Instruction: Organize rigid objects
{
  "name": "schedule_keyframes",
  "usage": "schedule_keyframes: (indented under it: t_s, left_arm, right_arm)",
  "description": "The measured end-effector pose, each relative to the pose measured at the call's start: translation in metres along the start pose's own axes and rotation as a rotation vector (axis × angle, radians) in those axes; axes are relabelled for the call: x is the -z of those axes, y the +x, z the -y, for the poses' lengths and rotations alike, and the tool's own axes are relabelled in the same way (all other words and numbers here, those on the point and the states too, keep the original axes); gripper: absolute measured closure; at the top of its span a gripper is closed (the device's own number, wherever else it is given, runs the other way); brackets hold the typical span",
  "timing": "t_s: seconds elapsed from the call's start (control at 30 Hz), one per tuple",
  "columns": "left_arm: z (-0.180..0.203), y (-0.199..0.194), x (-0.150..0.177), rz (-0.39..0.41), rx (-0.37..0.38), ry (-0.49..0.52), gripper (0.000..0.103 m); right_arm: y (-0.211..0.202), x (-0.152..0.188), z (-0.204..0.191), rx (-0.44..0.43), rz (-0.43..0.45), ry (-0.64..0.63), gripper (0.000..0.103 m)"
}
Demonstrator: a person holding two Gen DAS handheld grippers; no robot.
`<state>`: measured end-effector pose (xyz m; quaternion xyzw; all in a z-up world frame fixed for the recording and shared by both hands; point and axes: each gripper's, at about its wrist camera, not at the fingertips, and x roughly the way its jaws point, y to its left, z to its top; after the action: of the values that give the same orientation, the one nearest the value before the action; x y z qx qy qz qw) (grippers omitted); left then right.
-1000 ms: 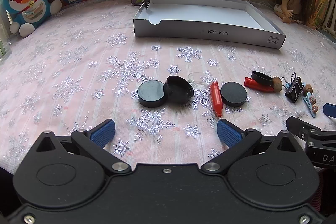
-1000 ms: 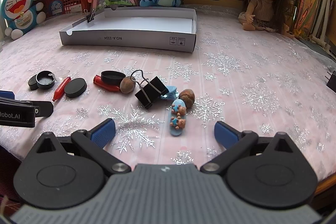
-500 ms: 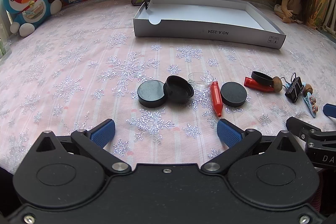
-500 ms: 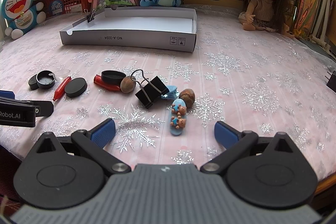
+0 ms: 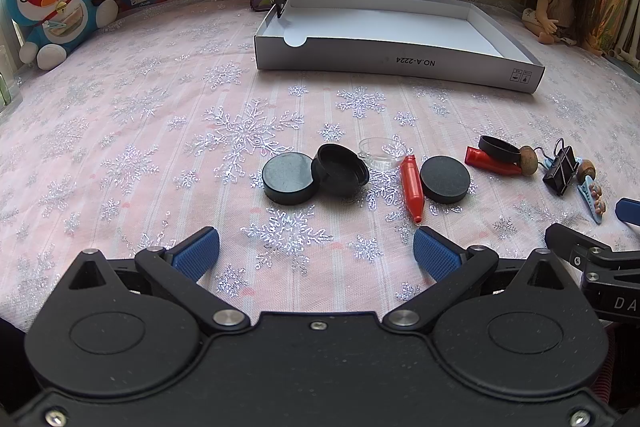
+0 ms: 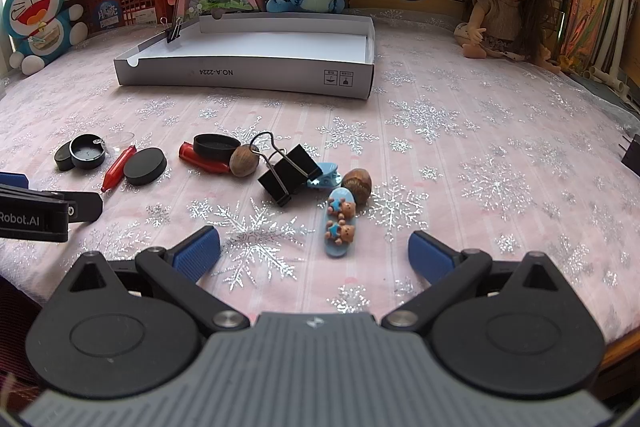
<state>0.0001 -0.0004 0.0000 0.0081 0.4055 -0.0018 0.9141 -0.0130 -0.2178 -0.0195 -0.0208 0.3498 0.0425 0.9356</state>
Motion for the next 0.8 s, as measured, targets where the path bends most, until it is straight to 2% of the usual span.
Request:
schedule_keyframes:
  t_s: [0.57,0.8]
  left_arm:
    - [0.000,0.000,0.000,-0.001,0.001,0.002,0.000]
    - [-0.010,-0.002,0.003,0.026,0.040,0.038,0.000]
  right_arm:
    - [0.000,0.001,0.001,-0.004,0.002,-0.002,0.000]
    - [-0.004,0.004,0.004,-0.047,0.017,-0.037,0.000]
